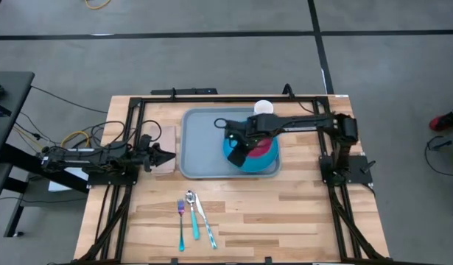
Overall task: Set up tray
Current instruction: Put the gray napkin on the left of the blue tray
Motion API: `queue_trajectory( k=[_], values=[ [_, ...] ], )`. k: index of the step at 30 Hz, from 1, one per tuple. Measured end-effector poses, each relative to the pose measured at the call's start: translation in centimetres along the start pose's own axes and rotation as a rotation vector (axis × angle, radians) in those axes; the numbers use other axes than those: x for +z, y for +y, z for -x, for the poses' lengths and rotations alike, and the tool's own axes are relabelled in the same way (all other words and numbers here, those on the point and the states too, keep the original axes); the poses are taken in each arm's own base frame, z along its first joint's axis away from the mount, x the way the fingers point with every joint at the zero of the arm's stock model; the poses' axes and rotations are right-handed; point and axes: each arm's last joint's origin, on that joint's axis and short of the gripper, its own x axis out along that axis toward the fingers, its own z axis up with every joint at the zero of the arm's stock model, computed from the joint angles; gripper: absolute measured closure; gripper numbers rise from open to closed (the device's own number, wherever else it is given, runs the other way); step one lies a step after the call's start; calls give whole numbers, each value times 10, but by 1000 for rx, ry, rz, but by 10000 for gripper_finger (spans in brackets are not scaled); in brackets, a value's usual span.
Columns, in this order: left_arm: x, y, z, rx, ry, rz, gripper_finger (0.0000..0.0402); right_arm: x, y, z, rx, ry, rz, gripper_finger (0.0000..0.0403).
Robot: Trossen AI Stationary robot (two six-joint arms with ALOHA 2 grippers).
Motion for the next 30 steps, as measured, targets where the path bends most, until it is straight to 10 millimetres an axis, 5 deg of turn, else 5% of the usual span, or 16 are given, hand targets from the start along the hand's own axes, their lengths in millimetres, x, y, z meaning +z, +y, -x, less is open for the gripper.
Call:
queue_trajectory(
  k=[5, 10, 18, 24, 30],
  values=[
    [2, 1, 0, 35, -52, -13, 340, 0, 24, 54, 106, -293, 170, 234],
    [5, 2, 0, 88, -134, -9, 340, -24, 32, 100, 261, -641, 251, 198],
    [11, 1, 5, 329, -146, 52, 340, -92, -16, 95, 429, -894, 49, 190],
    [47, -33, 8, 635, -220, 24, 340, -121, -30, 101, 443, -902, 46, 195],
    [66, -50, -20, 941, -21, 93, 340, -141, -41, 107, 399, -876, 126, 194]
  ],
)
